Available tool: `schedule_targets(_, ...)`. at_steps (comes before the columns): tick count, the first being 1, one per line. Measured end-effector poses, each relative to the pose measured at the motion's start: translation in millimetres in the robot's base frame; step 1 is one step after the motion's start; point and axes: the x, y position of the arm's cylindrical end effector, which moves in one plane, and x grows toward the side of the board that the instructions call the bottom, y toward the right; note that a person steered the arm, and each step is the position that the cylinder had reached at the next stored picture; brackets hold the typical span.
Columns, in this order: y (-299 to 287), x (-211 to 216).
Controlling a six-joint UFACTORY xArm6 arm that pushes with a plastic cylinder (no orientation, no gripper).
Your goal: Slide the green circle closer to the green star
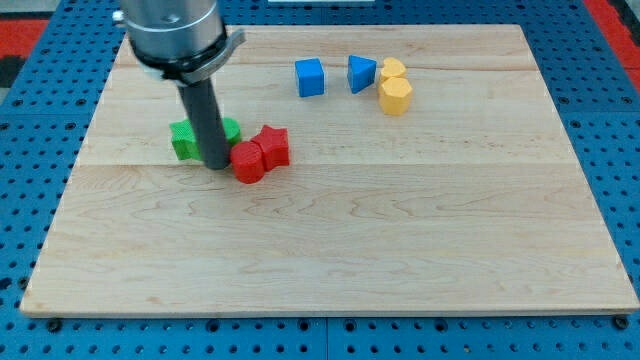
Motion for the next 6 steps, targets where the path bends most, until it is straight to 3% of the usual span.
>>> schedule_targets(2, 56.1, -38.0)
schedule_targets(4, 70.6, -57.8)
schedule_targets(6, 5.5, -67.4)
